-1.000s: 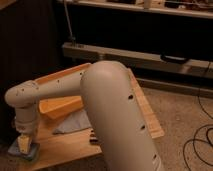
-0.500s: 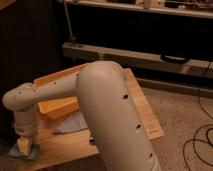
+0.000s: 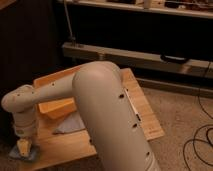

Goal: Place sponge in plastic cup

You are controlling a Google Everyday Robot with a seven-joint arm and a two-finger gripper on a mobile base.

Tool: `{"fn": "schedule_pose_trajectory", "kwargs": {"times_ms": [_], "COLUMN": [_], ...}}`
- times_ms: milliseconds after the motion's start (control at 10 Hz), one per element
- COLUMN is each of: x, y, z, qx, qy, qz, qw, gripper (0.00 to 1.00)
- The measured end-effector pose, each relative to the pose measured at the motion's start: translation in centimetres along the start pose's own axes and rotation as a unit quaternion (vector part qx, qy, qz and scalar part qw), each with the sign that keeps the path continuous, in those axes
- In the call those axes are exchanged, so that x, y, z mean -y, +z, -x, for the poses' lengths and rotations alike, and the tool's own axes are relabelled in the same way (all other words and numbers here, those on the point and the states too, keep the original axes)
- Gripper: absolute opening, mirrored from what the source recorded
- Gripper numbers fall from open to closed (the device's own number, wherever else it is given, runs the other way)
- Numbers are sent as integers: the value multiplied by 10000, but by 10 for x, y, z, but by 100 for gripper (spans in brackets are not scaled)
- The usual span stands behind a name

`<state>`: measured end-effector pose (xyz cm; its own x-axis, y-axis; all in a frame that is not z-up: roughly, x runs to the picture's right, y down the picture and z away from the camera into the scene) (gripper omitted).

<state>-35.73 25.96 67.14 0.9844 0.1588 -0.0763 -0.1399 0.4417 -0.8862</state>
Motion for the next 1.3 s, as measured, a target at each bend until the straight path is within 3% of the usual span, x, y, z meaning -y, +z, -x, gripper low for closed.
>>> {"fn": "schedule_pose_trajectory", "kwargs": {"times_ms": [400, 500, 1300], "x": [1, 1, 0], "y": [-1, -1, -3], "z": [0, 0, -1], "qx": [-13, -13, -105], "qy": [11, 6, 32], "qz": [-65, -77, -192], "qw": [10000, 10000, 9998], "gripper": [72, 78, 80]}}
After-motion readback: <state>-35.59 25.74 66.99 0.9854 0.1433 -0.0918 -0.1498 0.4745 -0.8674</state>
